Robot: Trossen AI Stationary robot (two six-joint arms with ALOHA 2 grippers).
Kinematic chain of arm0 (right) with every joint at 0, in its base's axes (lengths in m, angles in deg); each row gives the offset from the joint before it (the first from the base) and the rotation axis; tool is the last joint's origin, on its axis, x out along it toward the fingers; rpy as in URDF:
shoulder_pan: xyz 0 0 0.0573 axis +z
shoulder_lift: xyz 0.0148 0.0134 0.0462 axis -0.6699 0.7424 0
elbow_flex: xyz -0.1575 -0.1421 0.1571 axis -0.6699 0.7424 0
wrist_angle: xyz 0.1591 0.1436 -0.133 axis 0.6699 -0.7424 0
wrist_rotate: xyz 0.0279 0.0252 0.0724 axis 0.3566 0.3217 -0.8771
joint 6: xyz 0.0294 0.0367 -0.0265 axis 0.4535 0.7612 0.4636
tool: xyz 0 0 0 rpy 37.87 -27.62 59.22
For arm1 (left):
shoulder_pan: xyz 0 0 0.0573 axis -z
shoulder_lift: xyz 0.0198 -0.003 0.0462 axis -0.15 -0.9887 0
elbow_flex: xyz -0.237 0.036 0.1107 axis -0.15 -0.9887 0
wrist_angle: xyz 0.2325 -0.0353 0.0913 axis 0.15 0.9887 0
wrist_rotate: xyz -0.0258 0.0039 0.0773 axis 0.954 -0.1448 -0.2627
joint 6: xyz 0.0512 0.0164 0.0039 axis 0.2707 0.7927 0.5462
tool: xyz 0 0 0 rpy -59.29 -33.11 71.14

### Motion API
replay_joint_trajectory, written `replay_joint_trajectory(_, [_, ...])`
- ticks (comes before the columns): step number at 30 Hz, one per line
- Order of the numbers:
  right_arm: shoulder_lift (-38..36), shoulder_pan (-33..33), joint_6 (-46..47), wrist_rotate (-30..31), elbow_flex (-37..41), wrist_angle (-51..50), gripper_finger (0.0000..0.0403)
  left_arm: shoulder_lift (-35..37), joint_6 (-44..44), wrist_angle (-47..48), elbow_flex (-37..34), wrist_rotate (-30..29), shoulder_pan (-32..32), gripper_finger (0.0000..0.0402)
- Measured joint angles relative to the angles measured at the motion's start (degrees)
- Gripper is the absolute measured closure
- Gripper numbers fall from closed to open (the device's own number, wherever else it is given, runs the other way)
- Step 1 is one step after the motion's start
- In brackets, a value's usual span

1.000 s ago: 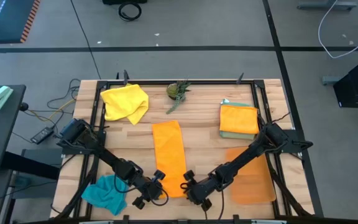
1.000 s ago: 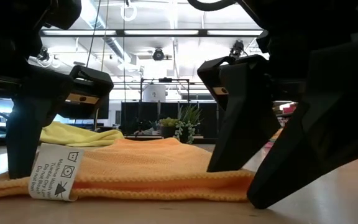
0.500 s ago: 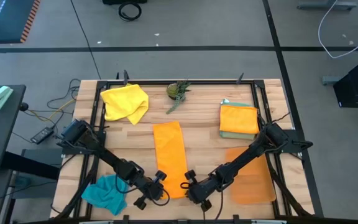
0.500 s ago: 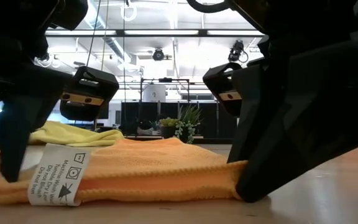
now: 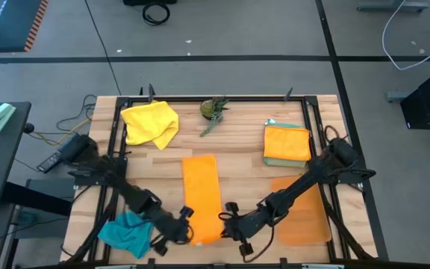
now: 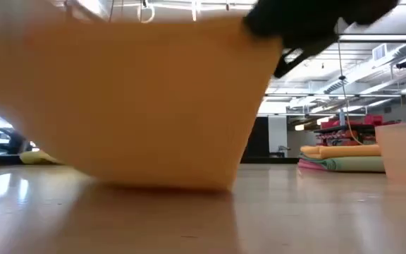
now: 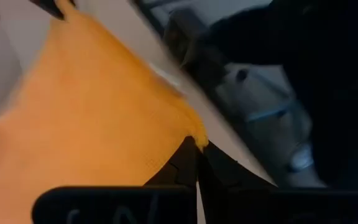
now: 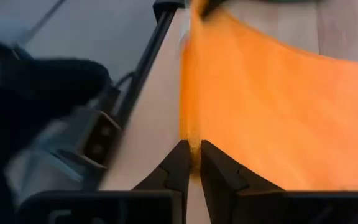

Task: Fold microfiber towels
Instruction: Fold the orange microfiber towel

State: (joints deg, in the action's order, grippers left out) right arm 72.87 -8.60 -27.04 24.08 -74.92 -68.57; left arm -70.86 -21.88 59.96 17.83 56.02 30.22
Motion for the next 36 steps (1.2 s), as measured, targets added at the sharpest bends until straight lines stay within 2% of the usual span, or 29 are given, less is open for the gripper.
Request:
replay_joint_trajectory(2, [-2.0, 0.1, 4.8, -1.1, 0.0, -0.6, 0.0361, 2.0, -2.4, -0.4, -0.1, -0.2, 1.0, 0.0395])
replay_joint_trajectory(4, [-3.8, 0.1, 5.7, -1.1, 0.0, -0.6, 0.0361, 3.9, -3.4, -0.8, -0.1, -2.3, 2.0, 0.0393])
replay_joint_trajectory(7, [-5.6, -0.8, 5.1, 2.0, 0.0, -1.0, 0.0361, 6.8, -4.0, 0.5, 0.1, -8.9, 2.7, 0.0388])
replay_joint_trajectory(9, [-6.5, -2.9, 3.4, 2.7, 0.0, -1.3, 0.0361, 7.9, -6.0, 7.1, 0.1, -13.3, 2.0, 0.0393])
replay_joint_trajectory(13, [-6.0, -11.6, 2.4, 3.1, 0.0, -3.6, 0.0361, 8.4, -13.4, 23.0, 0.0, -21.6, -1.6, 0.0394])
replay_joint_trajectory(15, [-4.6, -16.2, 2.5, 1.9, 0.0, -5.3, 0.0361, 8.4, -14.8, 28.0, -0.1, -24.7, -3.7, 0.0392])
replay_joint_trajectory(21, [-2.0, -26.3, 0.5, -1.9, 0.0, -6.7, 0.0361, 8.8, -13.1, 36.6, -0.1, -27.8, -11.4, 0.0395])
replay_joint_trajectory(26, [-0.9, -30.8, -1.5, -3.8, 0.1, -7.0, 0.0361, 9.7, -9.2, 30.9, -6.1, -27.2, -17.9, 0.0396])
replay_joint_trajectory(29, [-0.2, -32.8, -2.5, -3.9, 0.1, -7.2, 0.0361, 9.9, -9.3, 23.8, -11.0, -25.0, -21.2, 0.0396])
replay_joint_trajectory(33, [-0.3, -34.7, -3.5, -4.1, 0.1, -7.0, 0.0361, 11.3, -8.9, 18.4, -14.6, -24.9, -22.6, 0.0396])
replay_joint_trajectory(36, [-0.3, -35.6, -4.6, -4.6, 0.2, -6.7, 0.0361, 12.6, -8.0, 18.4, -15.1, -24.9, -22.5, 0.0396])
